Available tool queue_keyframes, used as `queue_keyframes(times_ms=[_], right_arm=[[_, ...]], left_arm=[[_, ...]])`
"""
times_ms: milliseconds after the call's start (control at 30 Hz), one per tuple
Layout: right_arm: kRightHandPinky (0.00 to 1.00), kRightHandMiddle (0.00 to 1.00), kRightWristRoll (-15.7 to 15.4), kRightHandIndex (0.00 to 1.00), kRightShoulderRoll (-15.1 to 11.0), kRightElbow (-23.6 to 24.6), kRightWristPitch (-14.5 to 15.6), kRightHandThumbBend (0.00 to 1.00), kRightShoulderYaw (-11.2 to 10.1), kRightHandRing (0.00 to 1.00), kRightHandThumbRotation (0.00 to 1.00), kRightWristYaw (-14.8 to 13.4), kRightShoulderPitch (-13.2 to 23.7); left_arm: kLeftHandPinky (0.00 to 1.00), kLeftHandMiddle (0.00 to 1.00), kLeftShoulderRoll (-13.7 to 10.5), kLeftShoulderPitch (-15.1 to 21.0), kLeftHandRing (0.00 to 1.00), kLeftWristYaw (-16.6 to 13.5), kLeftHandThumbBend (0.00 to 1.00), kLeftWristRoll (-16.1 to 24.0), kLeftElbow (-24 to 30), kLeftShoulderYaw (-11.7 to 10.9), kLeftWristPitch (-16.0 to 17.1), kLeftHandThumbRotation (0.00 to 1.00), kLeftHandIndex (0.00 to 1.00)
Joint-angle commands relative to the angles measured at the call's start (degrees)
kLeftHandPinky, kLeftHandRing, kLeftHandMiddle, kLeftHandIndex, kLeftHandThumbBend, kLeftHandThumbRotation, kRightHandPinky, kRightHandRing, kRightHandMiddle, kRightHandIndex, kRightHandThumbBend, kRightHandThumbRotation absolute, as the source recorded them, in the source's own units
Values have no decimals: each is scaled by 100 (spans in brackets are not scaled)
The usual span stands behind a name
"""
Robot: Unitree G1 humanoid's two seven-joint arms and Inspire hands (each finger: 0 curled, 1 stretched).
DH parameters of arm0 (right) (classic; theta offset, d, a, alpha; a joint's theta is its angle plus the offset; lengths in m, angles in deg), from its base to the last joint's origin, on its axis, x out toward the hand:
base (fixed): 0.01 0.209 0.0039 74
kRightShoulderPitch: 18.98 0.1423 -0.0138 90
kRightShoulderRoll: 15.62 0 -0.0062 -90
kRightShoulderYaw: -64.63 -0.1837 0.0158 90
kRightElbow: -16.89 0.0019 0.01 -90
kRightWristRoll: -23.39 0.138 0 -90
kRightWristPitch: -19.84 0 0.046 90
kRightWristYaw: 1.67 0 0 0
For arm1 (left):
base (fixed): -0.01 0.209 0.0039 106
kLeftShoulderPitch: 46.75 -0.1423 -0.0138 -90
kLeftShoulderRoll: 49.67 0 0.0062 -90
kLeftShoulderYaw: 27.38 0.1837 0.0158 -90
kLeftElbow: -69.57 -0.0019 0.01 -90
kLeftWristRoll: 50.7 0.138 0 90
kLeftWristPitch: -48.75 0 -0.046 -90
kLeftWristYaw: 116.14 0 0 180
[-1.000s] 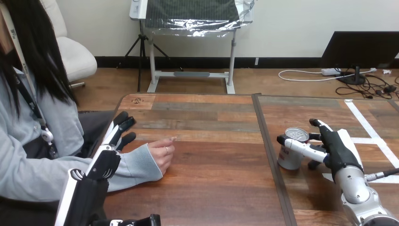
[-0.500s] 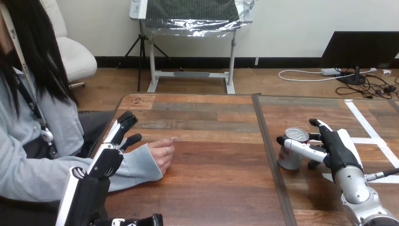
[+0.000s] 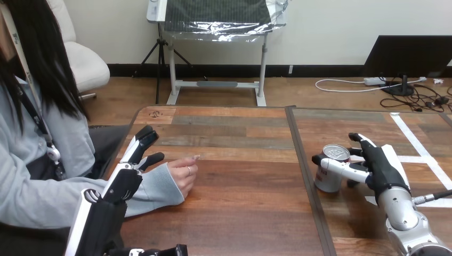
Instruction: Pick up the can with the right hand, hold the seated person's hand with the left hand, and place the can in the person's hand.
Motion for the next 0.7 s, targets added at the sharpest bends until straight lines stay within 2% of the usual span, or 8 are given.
queue_keyframes(times_ms=[0, 367, 567, 667], right_arm=[[44, 84, 50, 91, 125, 115, -170, 100, -31, 60, 38, -134, 491], [55, 82, -14, 86, 215, 145, -130, 100, 39, 69, 26, -360, 537], [59, 78, -74, 84, 261, 151, -34, 100, 93, 71, 18, -529, 579], [60, 77, -66, 82, 287, 153, 7, 100, 84, 71, 13, -612, 597]], left_arm=[[85, 97, 2, 324, 95, -8, 100, -73, 62, 2, 71, 51, 91], [86, 97, 21, 349, 96, -2, 100, -68, 56, 31, 84, 52, 91], [86, 97, 69, 364, 95, -32, 100, 79, 34, -79, 153, 52, 92], [86, 96, 81, 333, 95, -40, 100, 74, 76, -61, 106, 51, 92]])
